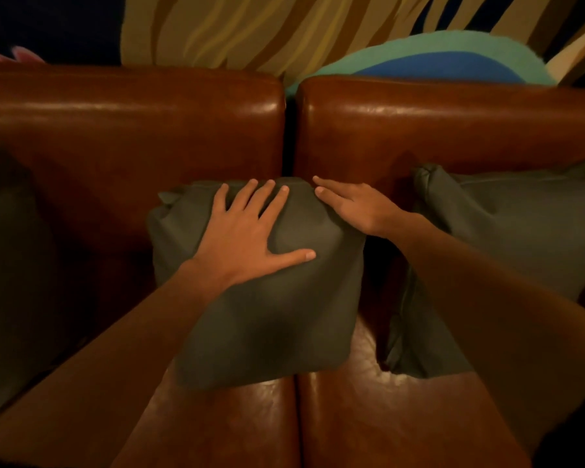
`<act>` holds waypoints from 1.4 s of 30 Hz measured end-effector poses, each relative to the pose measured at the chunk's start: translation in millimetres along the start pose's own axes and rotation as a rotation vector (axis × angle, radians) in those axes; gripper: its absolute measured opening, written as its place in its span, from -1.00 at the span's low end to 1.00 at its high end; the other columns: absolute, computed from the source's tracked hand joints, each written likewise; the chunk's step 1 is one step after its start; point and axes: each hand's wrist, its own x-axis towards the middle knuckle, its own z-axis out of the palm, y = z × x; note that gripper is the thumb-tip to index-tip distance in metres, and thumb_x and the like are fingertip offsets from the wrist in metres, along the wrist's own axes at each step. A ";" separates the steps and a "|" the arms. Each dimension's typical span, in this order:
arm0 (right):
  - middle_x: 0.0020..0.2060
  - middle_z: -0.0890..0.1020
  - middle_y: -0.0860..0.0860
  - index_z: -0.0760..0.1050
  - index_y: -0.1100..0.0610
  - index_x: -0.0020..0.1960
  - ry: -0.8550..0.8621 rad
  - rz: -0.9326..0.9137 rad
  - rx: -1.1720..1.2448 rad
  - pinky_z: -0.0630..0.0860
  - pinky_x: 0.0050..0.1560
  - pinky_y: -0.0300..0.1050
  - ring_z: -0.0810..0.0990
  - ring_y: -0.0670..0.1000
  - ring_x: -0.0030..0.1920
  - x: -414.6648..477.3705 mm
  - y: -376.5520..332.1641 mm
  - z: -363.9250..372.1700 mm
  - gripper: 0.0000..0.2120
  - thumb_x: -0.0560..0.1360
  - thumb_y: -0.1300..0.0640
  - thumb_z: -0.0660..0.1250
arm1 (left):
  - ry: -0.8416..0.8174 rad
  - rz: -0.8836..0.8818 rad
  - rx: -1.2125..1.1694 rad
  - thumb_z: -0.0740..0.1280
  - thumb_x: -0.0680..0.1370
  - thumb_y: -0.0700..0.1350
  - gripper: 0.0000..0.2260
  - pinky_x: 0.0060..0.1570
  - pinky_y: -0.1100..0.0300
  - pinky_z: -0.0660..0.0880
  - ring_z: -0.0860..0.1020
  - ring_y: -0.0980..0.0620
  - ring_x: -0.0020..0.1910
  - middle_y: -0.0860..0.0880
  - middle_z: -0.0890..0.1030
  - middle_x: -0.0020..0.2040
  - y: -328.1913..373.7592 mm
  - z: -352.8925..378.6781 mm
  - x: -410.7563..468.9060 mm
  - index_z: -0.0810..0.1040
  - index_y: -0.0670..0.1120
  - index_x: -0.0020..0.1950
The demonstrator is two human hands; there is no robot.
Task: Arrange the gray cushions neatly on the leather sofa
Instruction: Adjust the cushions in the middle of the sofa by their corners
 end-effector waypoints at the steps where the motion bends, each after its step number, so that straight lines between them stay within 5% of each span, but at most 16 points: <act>1: 0.46 0.31 -0.04 0.25 -0.09 0.46 -0.006 0.033 0.046 0.16 0.40 -0.02 0.25 0.07 0.45 0.3 -2.3 0.1 -0.52 0.60 -0.21 -0.03 | -0.006 0.001 -0.007 -0.19 0.29 0.55 -0.04 0.40 -0.18 0.01 0.11 -0.08 0.49 -0.07 0.17 0.52 0.4 -0.9 3.0 0.06 -0.02 0.53; 6: 0.23 0.53 0.14 0.54 0.21 0.22 -0.009 0.230 0.119 0.44 0.22 0.00 0.50 0.17 0.19 14.5 -13.2 -7.8 -0.68 0.61 0.09 0.12 | -0.047 0.043 -0.003 -0.25 0.26 0.57 0.01 0.40 -0.19 -0.01 0.07 -0.08 0.50 -0.10 0.11 0.53 0.7 -1.1 11.7 -0.03 -0.03 0.54; 9: 0.09 0.58 0.11 0.61 0.18 0.08 -0.019 0.247 0.004 0.52 -0.04 -0.08 0.53 0.09 -0.03 23.8 -17.3 -15.0 -0.75 0.53 0.18 0.20 | -0.023 0.050 0.011 -0.24 0.29 0.54 -0.03 0.40 -0.18 0.00 0.09 -0.07 0.49 -0.10 0.14 0.52 0.6 2.5 7.7 -0.01 -0.04 0.54; 17: -0.04 0.50 0.08 0.46 0.16 0.13 0.372 0.316 0.000 0.45 -0.06 -0.01 0.50 0.12 -0.05 14.8 -11.1 -5.0 -0.80 0.57 0.12 0.18 | 0.031 0.029 0.015 -0.16 0.33 0.53 -0.06 0.37 -0.15 0.06 0.21 -0.09 0.45 -0.10 0.26 0.48 0.8 5.2 8.7 0.11 -0.06 0.52; 20: 0.04 0.47 0.08 0.41 0.19 0.23 0.490 0.359 0.219 0.40 -0.03 -0.06 0.47 0.09 0.01 16.6 -12.0 -2.6 -0.73 0.60 0.10 0.14 | 0.030 0.019 0.004 -0.12 0.31 0.56 -0.04 0.38 -0.14 0.06 0.22 -0.08 0.45 -0.10 0.27 0.48 1.2 2.3 7.7 0.11 -0.05 0.52; 25: 0.15 0.51 0.14 0.45 0.22 0.21 0.417 0.492 0.837 0.44 0.10 -0.04 0.54 0.08 0.03 19.1 -8.7 -10.4 -0.72 0.61 0.15 0.08 | 0.009 0.021 -0.001 -0.16 0.31 0.52 -0.06 0.39 -0.13 0.04 0.20 -0.08 0.46 -0.09 0.24 0.49 -0.6 -0.5 1.1 0.08 -0.04 0.52; 30: 0.10 0.52 0.10 0.44 0.26 0.15 0.244 0.576 0.688 0.50 0.02 -0.09 0.52 0.10 0.07 21.4 -0.7 -14.7 -0.81 0.56 0.22 0.27 | 0.010 0.014 0.006 -0.14 0.31 0.55 -0.05 0.39 -0.13 0.04 0.21 -0.07 0.45 -0.08 0.26 0.48 1.8 0.8 -1.5 0.10 -0.03 0.52; 33: 0.01 0.52 0.09 0.47 0.26 0.09 0.171 0.580 0.647 0.50 -0.26 -0.12 0.50 0.07 -0.08 19.9 -2.9 -15.6 -0.80 0.50 0.20 0.36 | 0.012 0.012 0.018 -0.16 0.31 0.53 -0.06 0.38 -0.14 0.07 0.23 -0.08 0.44 -0.08 0.29 0.46 2.3 1.8 -1.6 0.13 -0.04 0.51; 36: 0.07 0.52 0.14 0.44 0.29 0.20 0.216 0.551 0.557 0.48 -0.18 -0.09 0.50 0.09 -0.08 24.2 -1.1 -13.6 -0.76 0.55 0.26 0.24 | 0.013 0.009 0.023 -0.15 0.32 0.52 -0.08 0.38 -0.15 0.09 0.26 -0.08 0.43 -0.09 0.31 0.45 4.1 2.9 -0.1 0.16 -0.05 0.50; 38: -0.04 0.50 0.15 0.45 0.29 0.04 0.270 0.505 0.474 0.46 -0.15 -0.07 0.49 0.11 -0.10 27.0 -1.5 -12.1 -0.88 0.55 0.27 0.20 | 0.019 0.006 0.013 -0.13 0.33 0.52 -0.08 0.37 -0.15 0.10 0.28 -0.09 0.41 -0.09 0.34 0.44 4.3 2.8 1.5 0.19 -0.05 0.49; 42: -0.31 0.40 0.02 0.36 0.19 -0.14 0.441 0.449 0.322 0.38 -0.41 -0.16 0.39 -0.01 -0.36 27.3 4.7 -21.6 -0.84 0.59 0.15 0.22 | 0.087 0.021 -0.033 -0.02 0.35 0.49 -0.13 0.32 -0.15 0.19 0.39 -0.12 0.34 -0.12 0.43 0.37 1.4 4.5 0.0 0.31 -0.09 0.44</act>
